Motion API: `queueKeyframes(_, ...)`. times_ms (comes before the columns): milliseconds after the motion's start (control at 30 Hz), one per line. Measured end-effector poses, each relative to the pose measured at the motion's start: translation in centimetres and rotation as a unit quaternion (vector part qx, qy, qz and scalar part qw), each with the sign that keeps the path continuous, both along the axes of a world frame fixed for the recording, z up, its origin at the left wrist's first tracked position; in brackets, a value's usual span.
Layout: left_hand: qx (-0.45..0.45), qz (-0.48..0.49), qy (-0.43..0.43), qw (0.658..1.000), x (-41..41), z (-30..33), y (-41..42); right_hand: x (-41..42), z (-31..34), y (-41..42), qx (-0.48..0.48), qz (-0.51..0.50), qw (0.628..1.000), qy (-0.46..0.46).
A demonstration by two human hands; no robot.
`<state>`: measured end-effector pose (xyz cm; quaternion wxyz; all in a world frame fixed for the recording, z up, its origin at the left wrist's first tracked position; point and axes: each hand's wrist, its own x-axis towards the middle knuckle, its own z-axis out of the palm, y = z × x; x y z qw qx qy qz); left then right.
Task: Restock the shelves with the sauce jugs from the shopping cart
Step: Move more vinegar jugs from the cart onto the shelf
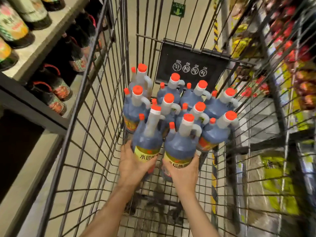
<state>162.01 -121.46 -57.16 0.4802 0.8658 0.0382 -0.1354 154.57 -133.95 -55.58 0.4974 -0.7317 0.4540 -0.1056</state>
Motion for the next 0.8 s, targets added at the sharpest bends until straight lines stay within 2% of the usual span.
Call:
queueKeyframes(100, 0.014, -0.01, 0.032, 0.999, -1.5, 2.8, 0.3, -1.1, 2.4, -0.1, 0.013, -0.02, 1.0, 0.003)
queueKeyframes(300, -0.013, -0.044, -0.011, 0.999, -3.2, 11.2, 0.3, -2.9, 10.1, -0.5, -0.015, -0.052, 0.999, 0.0)
queueKeyframes(467, -0.074, -0.032, -0.052, 0.995, -3.7, 20.0, -1.1, -3.6, 18.2, -1.5, -0.034, -0.057, 0.998, -0.019)
queueKeyframes(633, -0.158, -0.021, -0.043, 0.986, -3.9, 26.6, -2.9, -4.2, 25.9, -3.2, -0.082, -0.057, 0.993, -0.058)
queueKeyframes(800, -0.205, -0.064, -0.08, 0.973, -4.1, 32.1, -4.3, -4.8, 32.1, -4.8, -0.116, -0.066, 0.986, -0.101)
